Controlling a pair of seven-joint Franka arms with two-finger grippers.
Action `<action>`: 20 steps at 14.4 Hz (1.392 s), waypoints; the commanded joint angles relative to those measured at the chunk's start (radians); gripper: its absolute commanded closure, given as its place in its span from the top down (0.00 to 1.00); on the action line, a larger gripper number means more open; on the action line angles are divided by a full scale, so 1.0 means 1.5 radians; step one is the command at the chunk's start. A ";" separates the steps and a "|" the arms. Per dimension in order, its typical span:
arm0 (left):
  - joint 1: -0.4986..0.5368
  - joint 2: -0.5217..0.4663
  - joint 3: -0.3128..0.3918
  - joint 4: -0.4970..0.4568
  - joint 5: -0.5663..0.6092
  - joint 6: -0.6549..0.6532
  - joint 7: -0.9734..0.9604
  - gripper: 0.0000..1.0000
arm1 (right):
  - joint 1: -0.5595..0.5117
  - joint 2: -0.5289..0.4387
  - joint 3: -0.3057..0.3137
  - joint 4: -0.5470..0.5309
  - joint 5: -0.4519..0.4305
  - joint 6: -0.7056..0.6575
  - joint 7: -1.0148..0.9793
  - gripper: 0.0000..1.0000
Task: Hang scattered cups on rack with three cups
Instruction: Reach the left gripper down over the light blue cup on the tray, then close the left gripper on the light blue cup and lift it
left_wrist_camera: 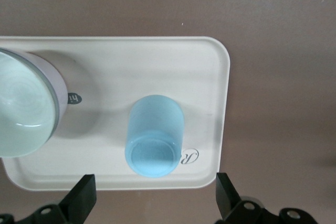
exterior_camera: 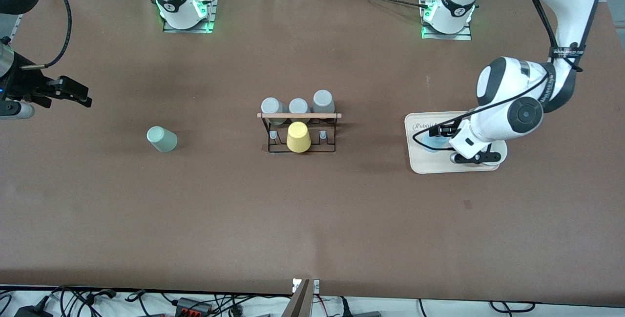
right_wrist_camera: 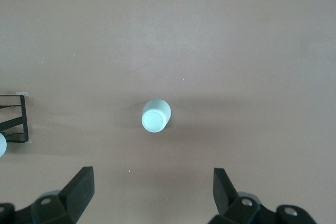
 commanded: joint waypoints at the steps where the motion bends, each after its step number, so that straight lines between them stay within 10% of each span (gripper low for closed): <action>1: 0.007 -0.036 -0.011 -0.094 0.002 0.092 -0.006 1.00 | -0.004 -0.008 0.001 -0.006 -0.006 0.003 0.001 1.00; 9: 0.010 -0.008 -0.007 -0.136 0.009 0.185 -0.008 0.99 | -0.002 -0.008 0.001 -0.005 -0.006 0.004 -0.005 1.00; 20: 0.010 -0.013 -0.005 -0.121 0.024 0.173 -0.027 0.49 | -0.004 -0.008 0.000 -0.005 -0.006 -0.002 -0.005 1.00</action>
